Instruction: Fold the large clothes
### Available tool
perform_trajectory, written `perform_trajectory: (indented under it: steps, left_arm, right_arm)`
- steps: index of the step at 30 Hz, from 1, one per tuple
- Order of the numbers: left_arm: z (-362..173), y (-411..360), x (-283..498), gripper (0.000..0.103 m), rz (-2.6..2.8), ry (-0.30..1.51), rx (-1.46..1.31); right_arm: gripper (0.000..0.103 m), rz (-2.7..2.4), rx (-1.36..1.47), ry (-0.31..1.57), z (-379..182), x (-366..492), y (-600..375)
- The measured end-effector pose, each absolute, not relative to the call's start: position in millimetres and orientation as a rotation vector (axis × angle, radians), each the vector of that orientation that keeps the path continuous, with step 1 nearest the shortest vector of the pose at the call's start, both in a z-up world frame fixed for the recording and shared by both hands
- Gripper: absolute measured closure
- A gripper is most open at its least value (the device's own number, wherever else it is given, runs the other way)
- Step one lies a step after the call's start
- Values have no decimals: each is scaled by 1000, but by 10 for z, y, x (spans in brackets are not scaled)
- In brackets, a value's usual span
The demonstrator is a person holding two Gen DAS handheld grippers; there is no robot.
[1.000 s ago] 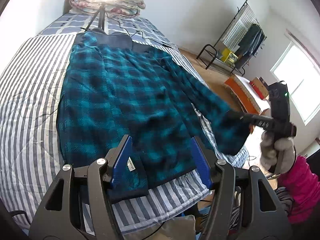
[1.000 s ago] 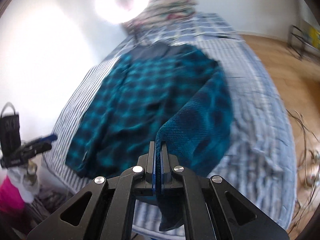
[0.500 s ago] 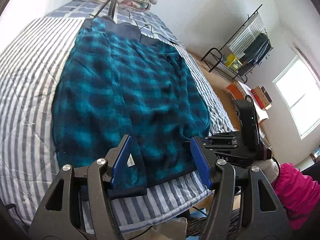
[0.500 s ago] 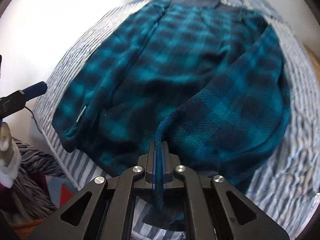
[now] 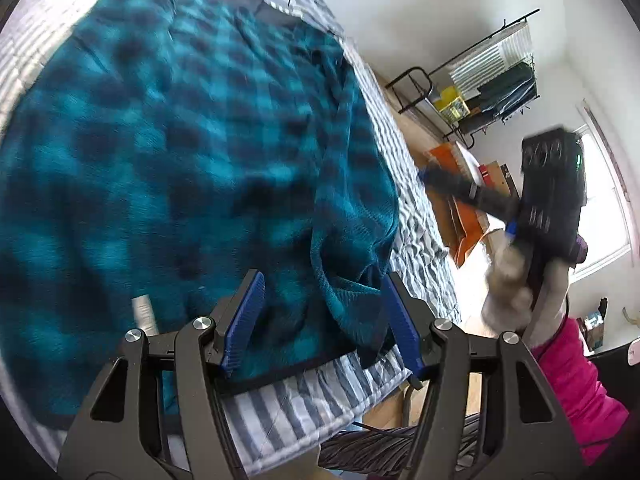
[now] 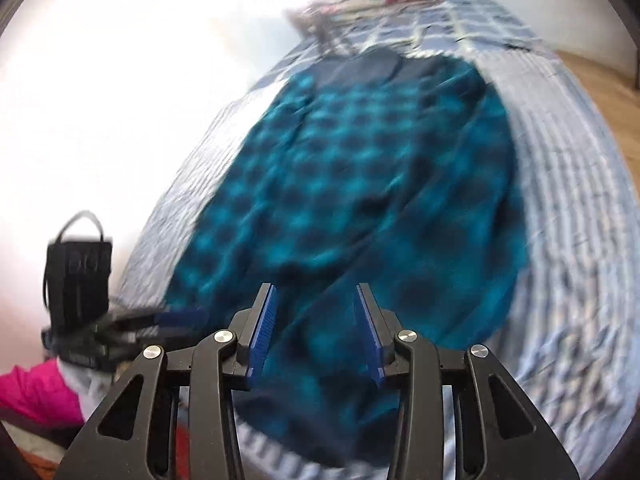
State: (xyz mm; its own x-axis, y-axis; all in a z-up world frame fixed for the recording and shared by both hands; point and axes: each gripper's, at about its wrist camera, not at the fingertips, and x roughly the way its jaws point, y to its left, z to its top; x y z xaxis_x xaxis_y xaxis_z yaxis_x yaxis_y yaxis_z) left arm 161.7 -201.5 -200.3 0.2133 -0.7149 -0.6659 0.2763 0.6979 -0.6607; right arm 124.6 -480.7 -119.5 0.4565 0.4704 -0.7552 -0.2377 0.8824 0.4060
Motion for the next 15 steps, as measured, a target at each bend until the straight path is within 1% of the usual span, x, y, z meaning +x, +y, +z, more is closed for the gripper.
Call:
perform_trajectory:
  steps: [7,13,14,15]
  left_arm:
    - [-2298,-2299,1752,41,-744,1234,-456]
    - [-2432,-2457,1836,41,-763,1252,-440]
    - [-2437,-2483,1837,43,-766,1249,-429]
    - [-2437,-2510,1851,53,-770,1245,-419]
  right_arm:
    - [64,315,293,967,-1164,1939,-5308]
    - [64,235,339,956,-1279,2648,-5618]
    - [64,221,338,956,-1303,2748,-5653]
    - [64,200,333,956,-1334,2874,-5685]
